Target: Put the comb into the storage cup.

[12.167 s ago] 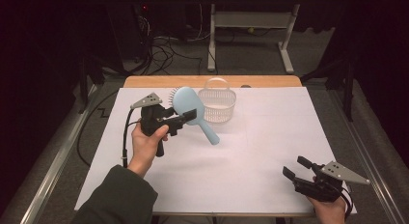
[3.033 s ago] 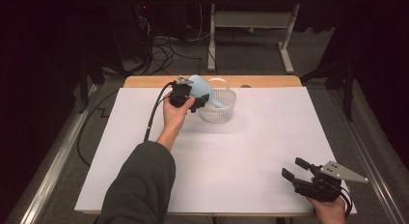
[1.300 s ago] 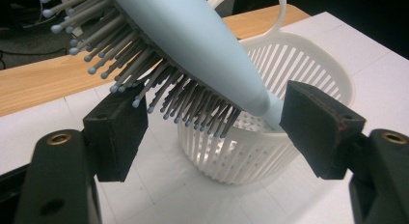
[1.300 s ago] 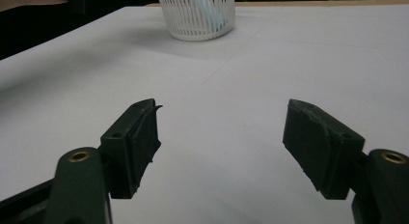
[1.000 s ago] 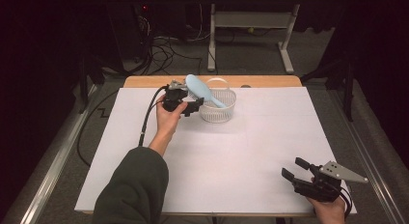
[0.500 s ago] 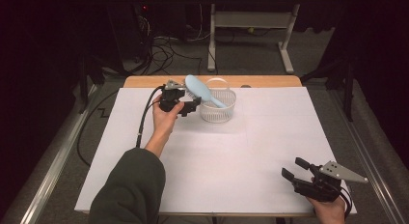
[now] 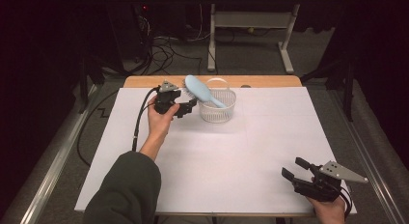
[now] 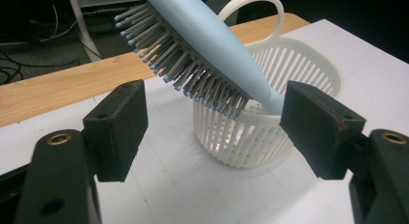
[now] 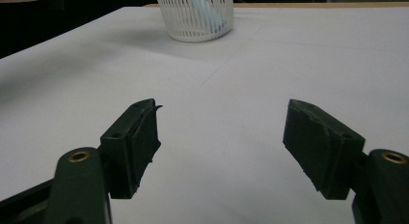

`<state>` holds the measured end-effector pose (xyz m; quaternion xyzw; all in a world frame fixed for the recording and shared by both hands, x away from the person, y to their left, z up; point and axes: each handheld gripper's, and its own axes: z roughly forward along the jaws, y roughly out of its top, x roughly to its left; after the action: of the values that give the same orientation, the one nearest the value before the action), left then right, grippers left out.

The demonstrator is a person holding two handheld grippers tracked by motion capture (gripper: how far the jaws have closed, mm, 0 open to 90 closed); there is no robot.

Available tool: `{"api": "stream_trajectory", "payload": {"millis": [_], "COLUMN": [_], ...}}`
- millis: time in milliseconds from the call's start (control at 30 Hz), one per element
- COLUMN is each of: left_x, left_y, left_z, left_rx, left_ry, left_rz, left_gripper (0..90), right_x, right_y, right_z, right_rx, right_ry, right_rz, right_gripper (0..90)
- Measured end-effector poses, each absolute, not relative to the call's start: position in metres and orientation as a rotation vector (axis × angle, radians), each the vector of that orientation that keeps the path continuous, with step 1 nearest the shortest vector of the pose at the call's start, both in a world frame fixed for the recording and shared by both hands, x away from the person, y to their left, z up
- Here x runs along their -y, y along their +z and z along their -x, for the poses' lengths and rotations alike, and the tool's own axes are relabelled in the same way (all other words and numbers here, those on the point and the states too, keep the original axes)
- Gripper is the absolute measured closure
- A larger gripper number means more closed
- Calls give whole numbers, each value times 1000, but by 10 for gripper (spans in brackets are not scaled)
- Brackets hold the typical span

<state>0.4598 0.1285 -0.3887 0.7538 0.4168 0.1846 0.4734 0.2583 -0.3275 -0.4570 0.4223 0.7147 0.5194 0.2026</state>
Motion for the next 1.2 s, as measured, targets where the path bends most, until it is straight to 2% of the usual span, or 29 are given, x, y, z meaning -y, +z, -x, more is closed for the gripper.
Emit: {"api": "stream_trajectory", "payload": {"millis": [833, 1200], "left_x": [-140, -155], "left_y": [-381, -390], "left_z": [-442, -433], "left_rx": [-971, -981], "left_ry": [467, 457], "left_rz": [-1843, -1828], "left_gripper": [257, 257], "right_x": [329, 331], "right_y": [-456, -456], "right_z": [-257, -257], "right_rx": [-1977, -1968], "right_ry": [1454, 1453], "right_rz": [-1178, -1179], "right_gripper": [283, 284]}}
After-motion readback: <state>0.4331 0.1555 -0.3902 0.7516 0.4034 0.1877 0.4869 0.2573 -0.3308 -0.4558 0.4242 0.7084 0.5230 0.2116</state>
